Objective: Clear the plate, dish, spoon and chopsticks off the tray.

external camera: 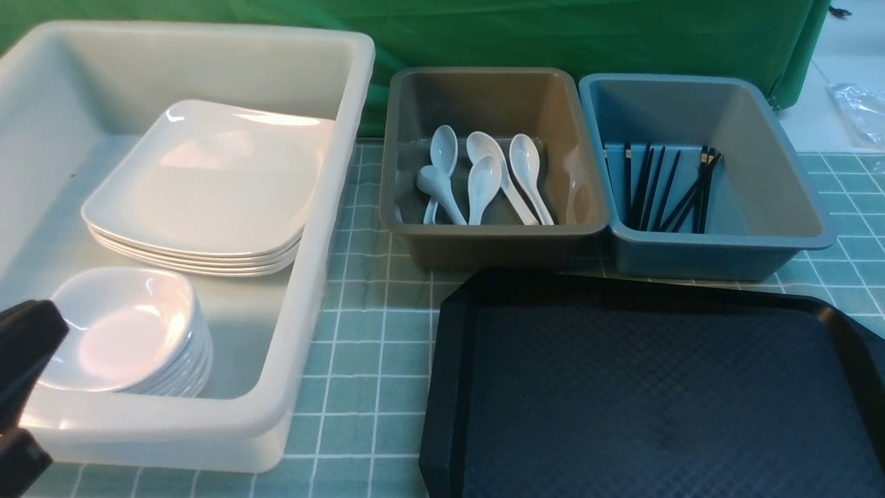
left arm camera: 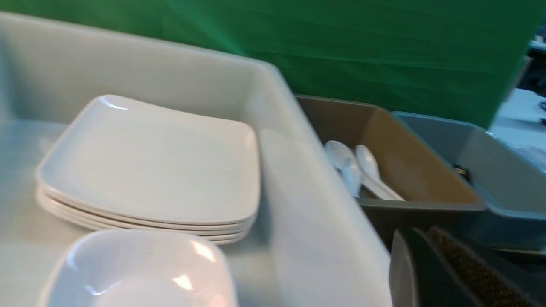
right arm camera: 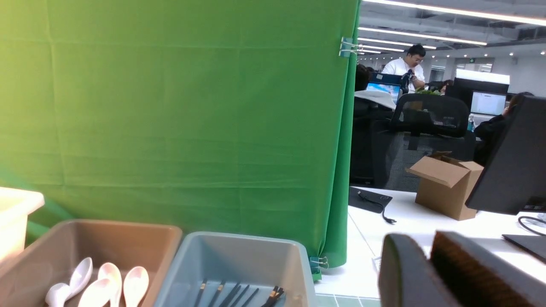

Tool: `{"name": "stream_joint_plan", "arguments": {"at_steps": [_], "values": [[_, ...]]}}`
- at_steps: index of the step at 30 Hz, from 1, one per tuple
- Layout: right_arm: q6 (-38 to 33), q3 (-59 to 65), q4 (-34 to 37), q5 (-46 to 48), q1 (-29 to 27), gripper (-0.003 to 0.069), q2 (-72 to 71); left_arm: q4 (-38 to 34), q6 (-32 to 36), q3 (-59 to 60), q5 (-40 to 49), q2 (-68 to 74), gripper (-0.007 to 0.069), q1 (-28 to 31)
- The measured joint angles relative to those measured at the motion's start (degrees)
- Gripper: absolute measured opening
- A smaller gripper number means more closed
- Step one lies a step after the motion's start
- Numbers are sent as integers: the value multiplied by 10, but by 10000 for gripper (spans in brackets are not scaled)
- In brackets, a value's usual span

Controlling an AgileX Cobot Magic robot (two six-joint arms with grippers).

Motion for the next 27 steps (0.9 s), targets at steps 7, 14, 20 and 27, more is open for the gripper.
{"name": "stream_joint_plan", "arguments": {"at_steps": [7,14,20,27], "values": [[0,0,0,0,0,146,0,15,0,3,-15,0,11,0],[0,0,0,0,0,161,0,16,1,4,-15,0,11,0],[0,0,0,0,0,171,0,28,1,4,-16,0,11,-6],[0,0,0,0,0,187,0,150,-55,30,-35,-9,11,-28]]}}
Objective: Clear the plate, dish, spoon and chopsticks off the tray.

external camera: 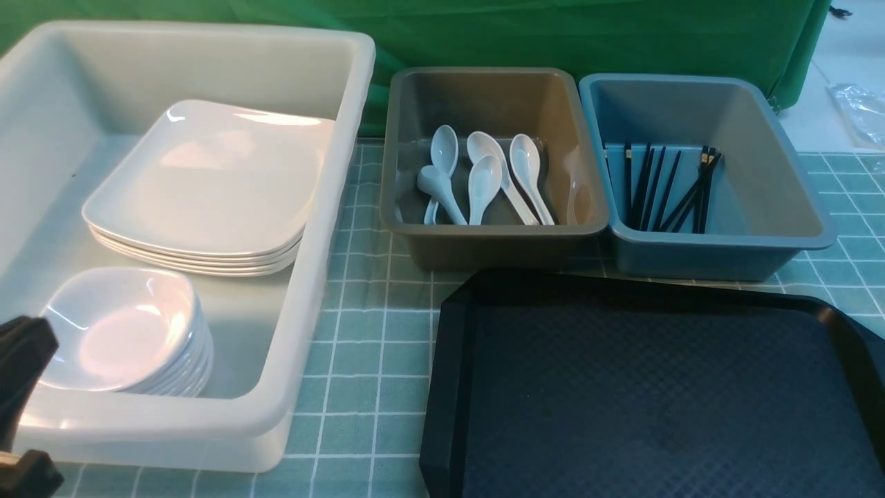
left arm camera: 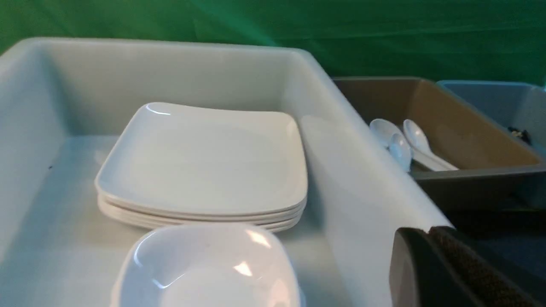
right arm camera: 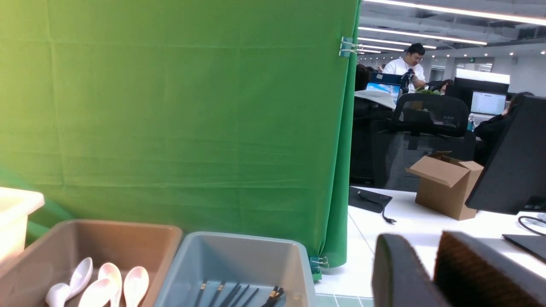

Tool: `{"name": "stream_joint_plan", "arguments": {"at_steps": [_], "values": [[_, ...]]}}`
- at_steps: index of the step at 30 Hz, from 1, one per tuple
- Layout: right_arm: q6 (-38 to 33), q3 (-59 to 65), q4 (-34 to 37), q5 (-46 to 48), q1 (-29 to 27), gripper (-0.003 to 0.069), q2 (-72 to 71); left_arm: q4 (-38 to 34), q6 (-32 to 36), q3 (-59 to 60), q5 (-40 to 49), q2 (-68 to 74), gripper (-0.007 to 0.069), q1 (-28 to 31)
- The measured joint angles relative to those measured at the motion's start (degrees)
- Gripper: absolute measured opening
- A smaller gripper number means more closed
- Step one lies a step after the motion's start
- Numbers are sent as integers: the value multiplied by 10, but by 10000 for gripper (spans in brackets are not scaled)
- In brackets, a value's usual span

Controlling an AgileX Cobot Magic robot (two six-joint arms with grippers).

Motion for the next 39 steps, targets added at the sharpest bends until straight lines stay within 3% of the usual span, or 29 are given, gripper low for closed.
{"name": "stream_joint_plan", "arguments": {"at_steps": [2,3,4,7,14,39], "values": [[0,0,0,0,0,192,0,80,-98,30,-21,-16,13,-1],[0,0,0,0,0,192,0,96,-107,34,-23,-20,13,-1],[0,0,0,0,0,197,0,154,-176,65,-34,-39,13,-1],[0,0,0,0,0,204,0,204,-219,117,-38,-85,13,3],[0,0,0,1,0,216,0,219,-237,174,-28,-159,13,30],[0,0,0,2,0,241,0,219,-235,175,-26,-160,17,31]]}}
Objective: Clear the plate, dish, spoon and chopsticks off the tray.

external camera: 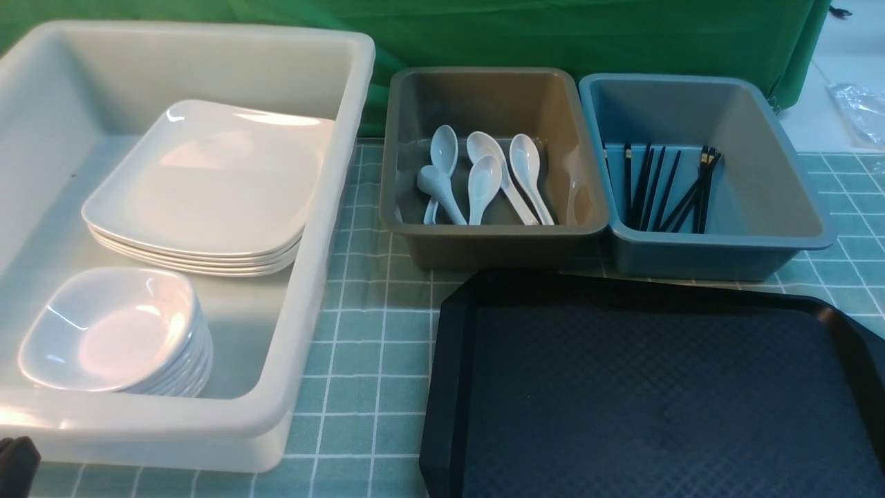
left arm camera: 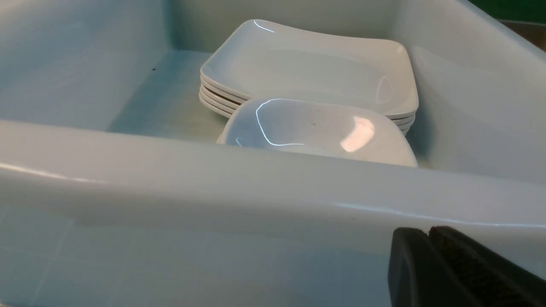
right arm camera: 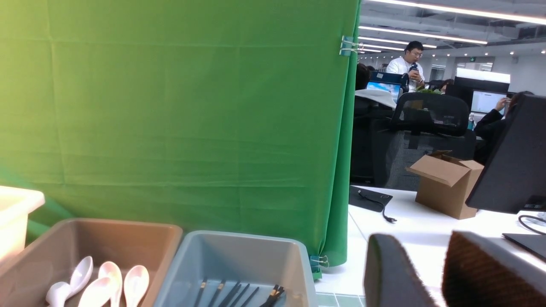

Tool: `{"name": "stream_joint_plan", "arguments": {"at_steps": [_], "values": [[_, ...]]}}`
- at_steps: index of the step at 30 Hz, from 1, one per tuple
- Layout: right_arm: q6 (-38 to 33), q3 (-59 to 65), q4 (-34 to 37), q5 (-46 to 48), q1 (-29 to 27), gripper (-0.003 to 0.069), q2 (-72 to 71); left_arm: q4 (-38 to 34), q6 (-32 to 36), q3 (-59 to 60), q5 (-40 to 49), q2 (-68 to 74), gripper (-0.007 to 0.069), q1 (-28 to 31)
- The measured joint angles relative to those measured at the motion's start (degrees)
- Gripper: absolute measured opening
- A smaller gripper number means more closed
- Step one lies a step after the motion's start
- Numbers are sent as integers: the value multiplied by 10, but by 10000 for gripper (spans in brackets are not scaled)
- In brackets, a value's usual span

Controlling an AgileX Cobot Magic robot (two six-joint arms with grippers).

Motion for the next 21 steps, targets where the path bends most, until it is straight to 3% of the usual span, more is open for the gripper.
{"name": "stream_joint_plan", "arguments": {"at_steps": [10,18,21], "values": [[-44,32,-33,7,-1,241,-1,0,0,0,0,0,17,0],[-52,202,-69,6,-2,241,-1,0,0,0,1,0,17,0],[-44,302,-69,-5,22,241,-14,0,0,0,1,0,17,0]]}}
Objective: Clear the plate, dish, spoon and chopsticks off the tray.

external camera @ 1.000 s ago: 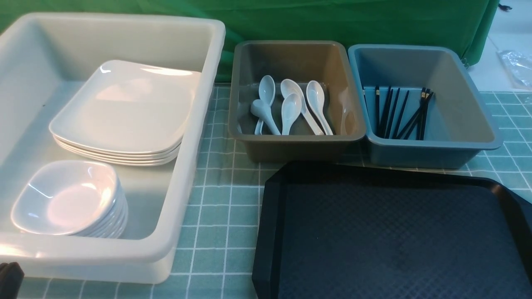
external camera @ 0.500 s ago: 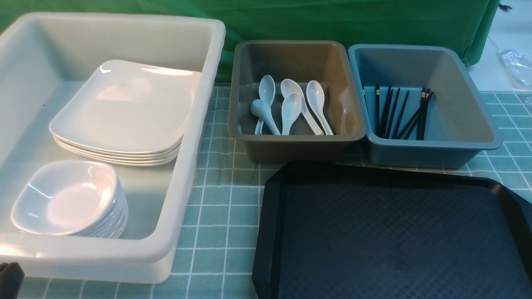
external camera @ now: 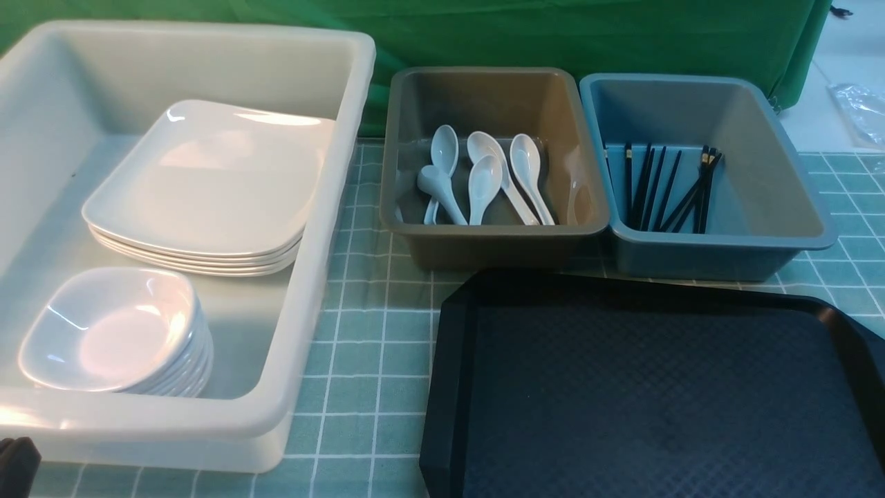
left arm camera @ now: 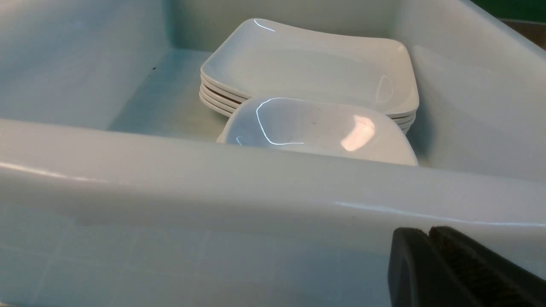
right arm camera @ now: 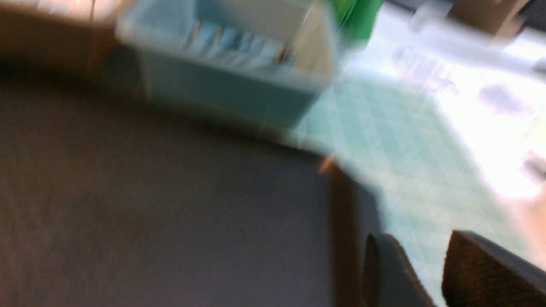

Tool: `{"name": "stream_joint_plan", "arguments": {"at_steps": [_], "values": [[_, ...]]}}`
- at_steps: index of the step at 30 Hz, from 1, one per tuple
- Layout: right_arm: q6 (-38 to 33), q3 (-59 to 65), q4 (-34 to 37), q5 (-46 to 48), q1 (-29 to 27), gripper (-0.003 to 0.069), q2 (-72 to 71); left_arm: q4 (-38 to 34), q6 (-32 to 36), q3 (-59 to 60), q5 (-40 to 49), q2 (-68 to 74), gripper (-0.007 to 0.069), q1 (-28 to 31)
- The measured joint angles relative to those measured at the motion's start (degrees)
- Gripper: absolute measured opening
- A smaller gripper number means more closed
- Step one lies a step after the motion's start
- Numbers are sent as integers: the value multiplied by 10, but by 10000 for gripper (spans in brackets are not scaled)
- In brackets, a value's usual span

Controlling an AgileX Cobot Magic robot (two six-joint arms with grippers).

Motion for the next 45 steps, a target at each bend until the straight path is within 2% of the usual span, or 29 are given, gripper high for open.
{"name": "stream_joint_plan", "arguments": {"at_steps": [5,9,19,45], "values": [[40,29,0,-6,55,241,-10,1,0,0,2,0,17,0],[49,29,0,-11,75,242,-10,1,1,0,2,0,17,0],[59,29,0,-13,53,242,-10,1,2,0,2,0,17,0],[65,29,0,-13,53,242,-10,1,4,0,3,0,17,0]]}}
